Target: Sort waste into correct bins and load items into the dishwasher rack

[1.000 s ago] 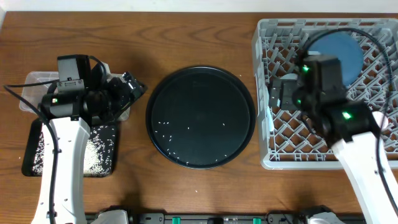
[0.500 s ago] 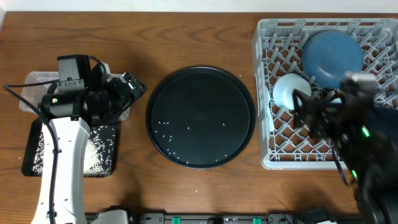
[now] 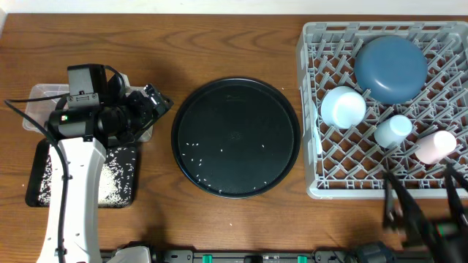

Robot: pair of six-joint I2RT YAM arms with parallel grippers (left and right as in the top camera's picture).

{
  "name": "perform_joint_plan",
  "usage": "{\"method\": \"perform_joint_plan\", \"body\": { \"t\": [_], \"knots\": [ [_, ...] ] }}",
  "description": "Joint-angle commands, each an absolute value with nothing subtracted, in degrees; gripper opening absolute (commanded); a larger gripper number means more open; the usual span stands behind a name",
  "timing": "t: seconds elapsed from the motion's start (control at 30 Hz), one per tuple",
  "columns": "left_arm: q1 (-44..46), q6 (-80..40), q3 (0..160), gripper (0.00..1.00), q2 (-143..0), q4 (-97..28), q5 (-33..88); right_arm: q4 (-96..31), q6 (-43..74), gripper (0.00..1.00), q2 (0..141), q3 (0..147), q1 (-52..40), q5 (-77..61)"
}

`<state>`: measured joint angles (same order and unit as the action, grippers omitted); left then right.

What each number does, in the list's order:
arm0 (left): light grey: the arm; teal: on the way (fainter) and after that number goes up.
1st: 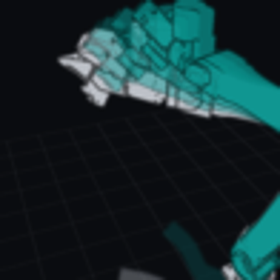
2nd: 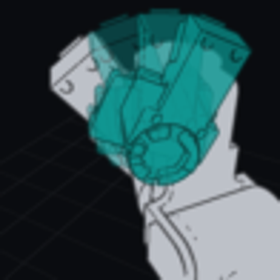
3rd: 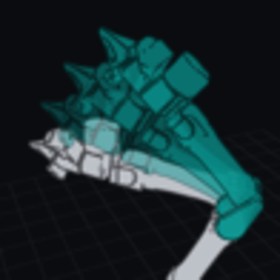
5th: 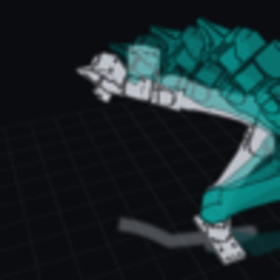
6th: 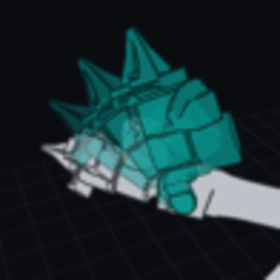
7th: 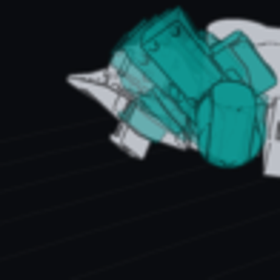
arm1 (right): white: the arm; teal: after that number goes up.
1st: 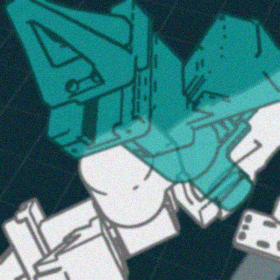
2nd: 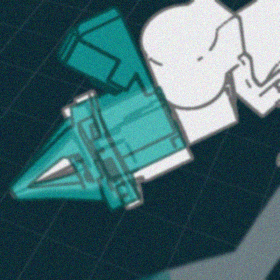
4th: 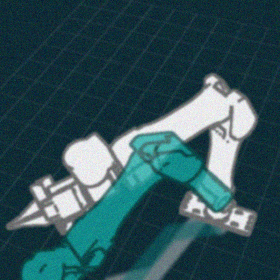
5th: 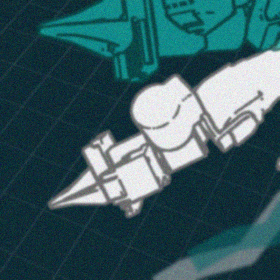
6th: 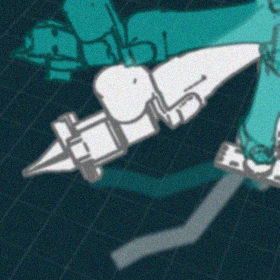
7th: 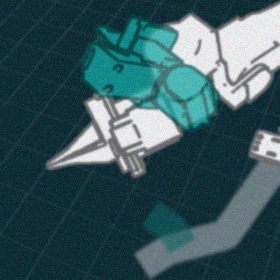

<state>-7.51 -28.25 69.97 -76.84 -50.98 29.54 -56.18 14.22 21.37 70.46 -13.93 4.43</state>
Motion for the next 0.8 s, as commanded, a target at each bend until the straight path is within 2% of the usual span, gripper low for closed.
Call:
{"method": "perform_joint_plan", "body": {
  "t": [0.0, 0.47, 0.77],
  "knots": [
    [-7.75, -27.66, 70.35, 0.98, -77.10, -51.18, 29.04, -56.86, 13.87, 0.99, 15.53, 70.52, -13.54, 4.03],
    [-7.75, -27.66, 70.35, 0.98, -77.10, -51.18, 29.04, -58.13, 14.17, 0.99, 0.34, 64.73, -9.76, 4.23],
    [-7.75, -27.66, 70.35, 0.98, -77.10, -51.18, 29.04, -57.78, 14.98, 0.99, 0.38, 59.09, -9.15, 4.49]
  ]
}}
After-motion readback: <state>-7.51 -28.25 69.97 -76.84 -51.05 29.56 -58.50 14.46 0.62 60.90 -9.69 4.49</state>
